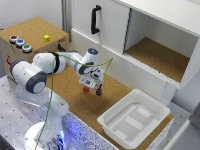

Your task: Grasp the pink block, then turn it left

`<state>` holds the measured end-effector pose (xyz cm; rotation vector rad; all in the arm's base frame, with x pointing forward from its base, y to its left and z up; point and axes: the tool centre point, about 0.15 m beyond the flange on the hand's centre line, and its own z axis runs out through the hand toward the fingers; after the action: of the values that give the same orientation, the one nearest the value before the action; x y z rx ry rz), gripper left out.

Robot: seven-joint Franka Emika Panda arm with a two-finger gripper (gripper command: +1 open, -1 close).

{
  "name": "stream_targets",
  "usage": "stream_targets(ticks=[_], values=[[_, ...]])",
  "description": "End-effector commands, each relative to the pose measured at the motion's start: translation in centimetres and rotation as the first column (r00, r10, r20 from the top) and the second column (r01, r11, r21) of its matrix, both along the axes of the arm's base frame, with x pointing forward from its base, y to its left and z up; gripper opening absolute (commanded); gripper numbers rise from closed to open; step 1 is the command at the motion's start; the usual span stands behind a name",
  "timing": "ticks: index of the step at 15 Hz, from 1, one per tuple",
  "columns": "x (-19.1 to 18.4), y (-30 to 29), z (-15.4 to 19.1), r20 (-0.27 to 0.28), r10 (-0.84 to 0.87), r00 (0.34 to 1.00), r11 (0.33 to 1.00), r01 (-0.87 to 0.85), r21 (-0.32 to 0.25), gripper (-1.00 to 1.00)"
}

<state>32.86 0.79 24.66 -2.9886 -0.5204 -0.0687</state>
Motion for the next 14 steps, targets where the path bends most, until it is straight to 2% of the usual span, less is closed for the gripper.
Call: stream_targets(ticks=[1, 7, 8, 14], values=[[2.6, 1.5, -2.8, -0.068, 0.072, 0.995, 0.997, -0.072, 0.015, 1.00], [2.9, 1.8, -4.5, -0.076, 0.082, 0.994, 0.997, -0.080, 0.018, 1.00], [2.8, 1.9, -4.6, -0.064, 0.077, 0.995, 0.997, -0.077, 0.010, -1.00], [2.4, 1.9, -4.6, -0.057, 0.056, 0.997, 0.998, -0.056, 0.003, -1.00]])
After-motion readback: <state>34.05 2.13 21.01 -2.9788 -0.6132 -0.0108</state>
